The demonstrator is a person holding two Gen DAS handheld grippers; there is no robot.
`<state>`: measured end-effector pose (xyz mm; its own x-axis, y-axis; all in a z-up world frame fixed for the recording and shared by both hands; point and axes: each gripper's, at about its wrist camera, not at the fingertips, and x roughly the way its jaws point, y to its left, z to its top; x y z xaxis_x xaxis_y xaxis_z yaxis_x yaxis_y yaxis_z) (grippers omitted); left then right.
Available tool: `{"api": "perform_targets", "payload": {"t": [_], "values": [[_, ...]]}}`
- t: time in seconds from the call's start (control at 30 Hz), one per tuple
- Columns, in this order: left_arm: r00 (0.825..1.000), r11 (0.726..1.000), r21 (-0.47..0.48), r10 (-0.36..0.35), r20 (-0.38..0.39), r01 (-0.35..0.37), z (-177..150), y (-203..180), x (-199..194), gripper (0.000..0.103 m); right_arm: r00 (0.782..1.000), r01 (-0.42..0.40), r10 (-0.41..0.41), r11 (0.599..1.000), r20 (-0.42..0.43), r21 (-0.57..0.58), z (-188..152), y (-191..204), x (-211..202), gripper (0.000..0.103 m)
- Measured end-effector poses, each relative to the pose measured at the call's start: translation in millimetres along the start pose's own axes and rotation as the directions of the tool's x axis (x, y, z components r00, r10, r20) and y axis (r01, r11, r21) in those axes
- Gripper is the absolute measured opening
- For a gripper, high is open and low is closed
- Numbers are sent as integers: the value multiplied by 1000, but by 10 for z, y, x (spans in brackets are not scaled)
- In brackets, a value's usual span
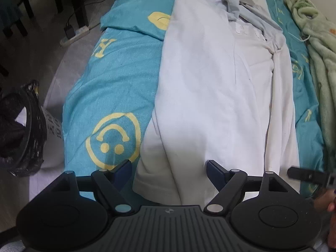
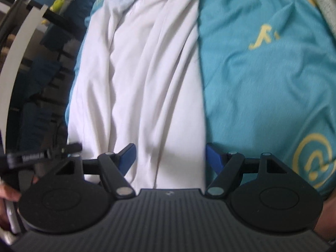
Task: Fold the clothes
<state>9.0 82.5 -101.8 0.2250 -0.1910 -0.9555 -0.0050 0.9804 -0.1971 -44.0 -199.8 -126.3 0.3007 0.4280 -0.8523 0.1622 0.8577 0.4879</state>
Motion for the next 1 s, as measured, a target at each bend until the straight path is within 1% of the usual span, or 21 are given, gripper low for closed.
{"api": "perform_targets", "payload": {"t": [0.03,0.1,0.2,0.27,0.3,0.33,0.37,0.4,0.43,0.47,0.5,0.53,0.6,0.7,0.83,0.9,1.0], "values": [[1000,1000,-10,-10,-5,9,-6,19,9,81,1000,-11,11,1000,-12,1,-25,13,4,74],[1000,1000,-18,-17,-12,16,-7,36,20,81,1000,0,0,1000,-25,-13,-65,50,11,76],[1000,1000,-20,-18,-19,17,-10,39,25,81,999,26,-28,999,-39,-40,-121,109,19,70],[999,1000,-21,-22,-24,22,-3,46,35,81,998,43,-46,997,-48,-58,-158,149,25,62],[999,999,-22,-24,-26,24,7,50,47,81,997,52,-56,996,-52,-67,-177,169,28,48],[999,999,-24,-26,-27,25,14,54,57,81,996,61,-65,995,-57,-76,-195,189,31,32],[999,999,-26,-26,-28,25,15,56,61,81,995,69,-75,994,-61,-85,-214,208,34,27],[999,999,-28,-26,-28,25,16,59,66,81,996,74,-79,993,-48,-94,-220,222,11,19],[999,999,-29,-27,-30,27,17,60,72,81,997,70,-73,993,-19,-95,-208,228,-38,12],[999,999,-28,-34,-32,33,21,67,80,81,998,63,-62,994,14,-93,-192,234,-94,10],[998,999,-28,-43,-35,42,27,78,90,82,998,39,-35,996,49,-79,-172,218,-166,8],[998,998,-27,-52,-38,51,33,89,100,82,996,4,1,998,85,-60,-149,190,-248,6],[996,997,-34,-77,-50,75,39,110,120,82,986,-76,76,997,146,-10,-75,102,-397,6],[991,994,-39,-110,-80,107,36,102,143,83,965,-175,162,984,207,45,-44,-32,-539,6],[986,994,-18,-108,-131,106,22,44,187,83,923,-294,259,952,285,90,-71,-114,-575,6],[982,995,-2,-102,-159,103,14,2,211,82,905,-330,291,941,310,79,-83,-102,-597,6],[977,995,33,-89,-195,97,-11,-78,230,80,900,-331,300,942,316,48,-108,-61,-601,6]]}}
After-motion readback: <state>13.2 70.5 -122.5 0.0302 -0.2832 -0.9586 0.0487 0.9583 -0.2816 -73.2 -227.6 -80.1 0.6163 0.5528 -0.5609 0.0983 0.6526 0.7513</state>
